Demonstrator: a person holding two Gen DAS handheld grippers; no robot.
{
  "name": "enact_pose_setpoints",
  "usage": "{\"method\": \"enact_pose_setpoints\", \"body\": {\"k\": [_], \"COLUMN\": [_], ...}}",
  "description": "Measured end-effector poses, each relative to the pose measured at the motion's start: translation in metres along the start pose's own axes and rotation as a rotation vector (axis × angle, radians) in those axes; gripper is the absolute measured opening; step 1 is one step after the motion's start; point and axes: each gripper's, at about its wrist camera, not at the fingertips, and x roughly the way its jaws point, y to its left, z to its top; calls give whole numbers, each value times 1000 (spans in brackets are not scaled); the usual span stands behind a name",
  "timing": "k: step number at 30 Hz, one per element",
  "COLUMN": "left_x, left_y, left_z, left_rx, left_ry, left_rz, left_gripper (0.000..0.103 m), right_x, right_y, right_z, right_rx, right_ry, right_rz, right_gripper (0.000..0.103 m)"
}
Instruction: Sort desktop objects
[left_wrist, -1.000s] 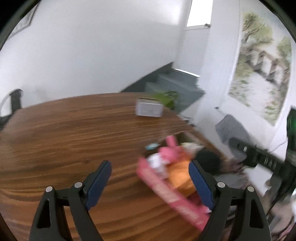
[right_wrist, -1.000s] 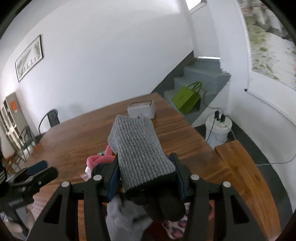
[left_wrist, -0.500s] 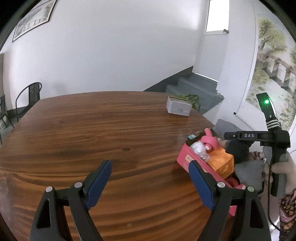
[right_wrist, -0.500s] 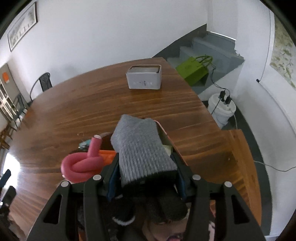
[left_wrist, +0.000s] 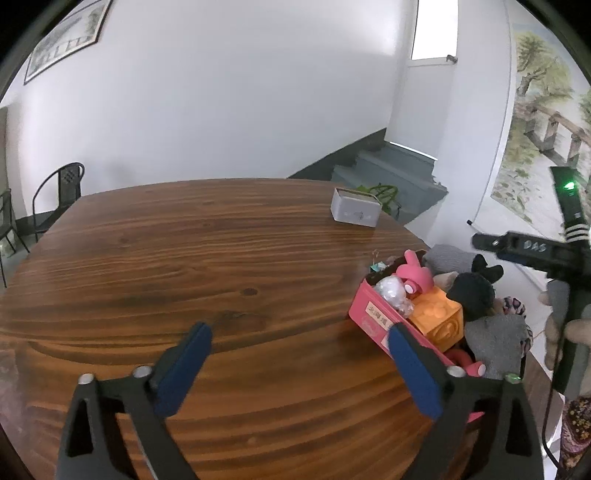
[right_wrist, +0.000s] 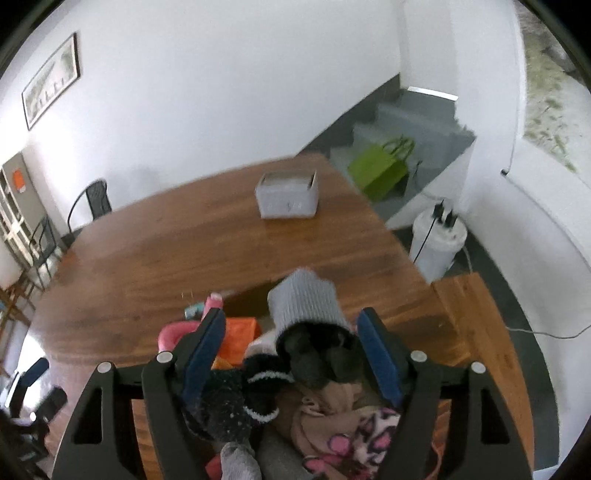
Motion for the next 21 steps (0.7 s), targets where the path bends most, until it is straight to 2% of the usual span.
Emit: {"method": "enact_pose_setpoints", "body": {"k": [3,5,10,16,21], "left_x": [-3,-2,3,-2,-15], "left_y": [-1,0,-4,-19,-38], "left_z": [1,0,-3,-6,-7], "left_rx": [-5,-15,-13,37,84], "left_ry": [-11,-2,30,20,-8], "left_rz": [12,6,-1,33,49], "left_gripper": [102,102,102,102,102], "right_x": [-6,-2,-30,-63,-91], "right_y": [-2,-2,-4,-8,-10], "right_z": [4,1,-9,-21,-32], "right_rx": [16,2,-3,-9,-14], "right_ry": [-31,-16,-45,-80,-109], "right_rz": [-16,-60,-49,-36,-26], "right_gripper": [79,79,79,79,84]}}
